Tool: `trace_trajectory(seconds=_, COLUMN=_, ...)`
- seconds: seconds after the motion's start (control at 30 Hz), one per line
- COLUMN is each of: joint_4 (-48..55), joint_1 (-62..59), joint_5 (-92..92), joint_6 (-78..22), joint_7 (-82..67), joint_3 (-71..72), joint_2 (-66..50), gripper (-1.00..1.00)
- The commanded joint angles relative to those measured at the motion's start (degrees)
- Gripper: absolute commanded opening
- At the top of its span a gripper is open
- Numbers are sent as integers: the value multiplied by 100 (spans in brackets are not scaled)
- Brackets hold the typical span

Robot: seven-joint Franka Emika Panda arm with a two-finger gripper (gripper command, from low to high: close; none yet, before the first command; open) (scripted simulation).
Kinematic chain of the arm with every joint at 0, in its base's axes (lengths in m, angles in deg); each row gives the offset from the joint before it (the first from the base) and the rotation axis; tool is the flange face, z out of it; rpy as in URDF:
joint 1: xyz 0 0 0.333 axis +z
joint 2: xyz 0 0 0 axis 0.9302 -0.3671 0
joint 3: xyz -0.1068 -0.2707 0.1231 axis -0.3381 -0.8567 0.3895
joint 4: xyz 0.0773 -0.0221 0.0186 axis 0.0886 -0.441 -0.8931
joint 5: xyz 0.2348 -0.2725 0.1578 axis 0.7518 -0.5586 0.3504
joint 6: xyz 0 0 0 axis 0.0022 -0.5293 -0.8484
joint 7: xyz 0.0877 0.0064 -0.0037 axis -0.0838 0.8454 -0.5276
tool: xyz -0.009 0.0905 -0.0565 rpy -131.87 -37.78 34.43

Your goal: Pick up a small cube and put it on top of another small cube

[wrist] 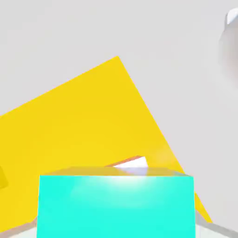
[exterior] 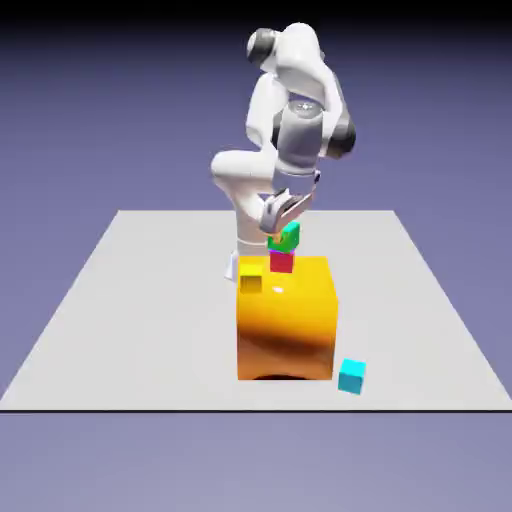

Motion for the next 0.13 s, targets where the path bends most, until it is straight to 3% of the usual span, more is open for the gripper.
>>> trace_trajectory(seconds=0.0, joint_4=195, joint_1=-12, joint_5=-44, joint_6=-249, joint_7=-4, joint_3=-59, joint_2=58, gripper=100)
trace_trajectory(seconds=0.1, joint_4=679, joint_1=-41, joint_5=-152, joint_6=-870, joint_7=-16, joint_3=-206, joint_2=202, gripper=100)
